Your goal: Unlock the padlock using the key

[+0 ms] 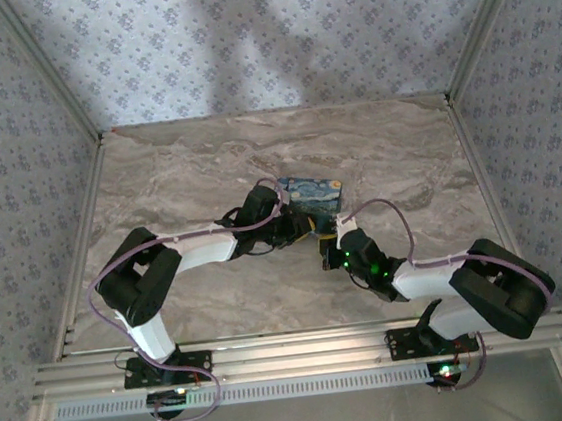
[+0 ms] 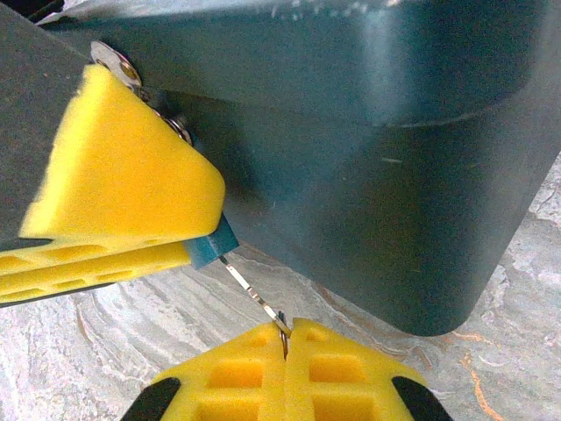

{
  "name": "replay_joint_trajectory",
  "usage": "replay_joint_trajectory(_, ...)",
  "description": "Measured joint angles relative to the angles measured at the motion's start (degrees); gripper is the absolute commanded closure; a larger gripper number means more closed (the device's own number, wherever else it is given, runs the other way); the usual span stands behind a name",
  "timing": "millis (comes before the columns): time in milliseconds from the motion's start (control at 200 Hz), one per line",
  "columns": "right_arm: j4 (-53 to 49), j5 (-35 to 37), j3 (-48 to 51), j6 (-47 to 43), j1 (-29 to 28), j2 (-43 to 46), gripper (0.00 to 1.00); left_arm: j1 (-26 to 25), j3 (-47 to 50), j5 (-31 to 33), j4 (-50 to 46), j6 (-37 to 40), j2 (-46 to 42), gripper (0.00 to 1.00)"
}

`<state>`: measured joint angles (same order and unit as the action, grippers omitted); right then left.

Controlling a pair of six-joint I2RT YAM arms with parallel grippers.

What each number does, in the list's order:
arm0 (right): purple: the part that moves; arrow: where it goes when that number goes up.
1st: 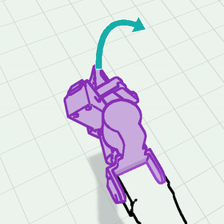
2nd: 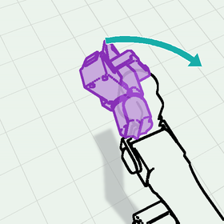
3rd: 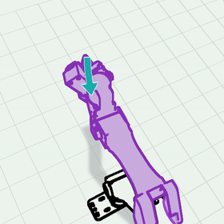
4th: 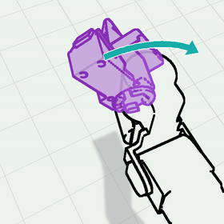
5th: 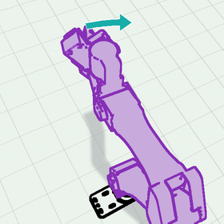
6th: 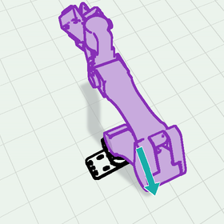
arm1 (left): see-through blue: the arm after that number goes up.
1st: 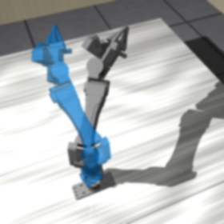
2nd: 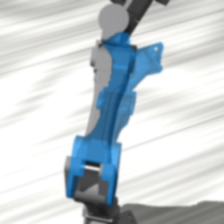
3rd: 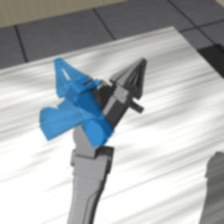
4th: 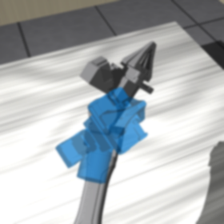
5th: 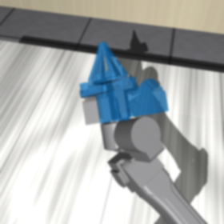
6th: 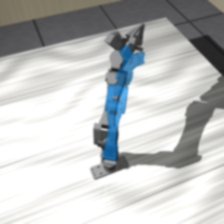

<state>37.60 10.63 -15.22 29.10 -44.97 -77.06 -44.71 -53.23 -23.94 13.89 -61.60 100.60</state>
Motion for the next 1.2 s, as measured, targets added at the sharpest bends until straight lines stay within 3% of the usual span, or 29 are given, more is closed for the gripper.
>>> replay_joint_trajectory(725, 6.9, 0.6, 0.0, -1.7, 0.7, -5.6, 1.00, -0.7, -0.7, 1.6, 0.0, -0.7, 0.0, 0.85)
replay_joint_trajectory(1199, 8.0, -3.9, 0.0, -1.9, 2.5, -5.7, 1.00, -0.7, -1.5, 2.4, 0.0, -0.4, 0.0, 0.85)
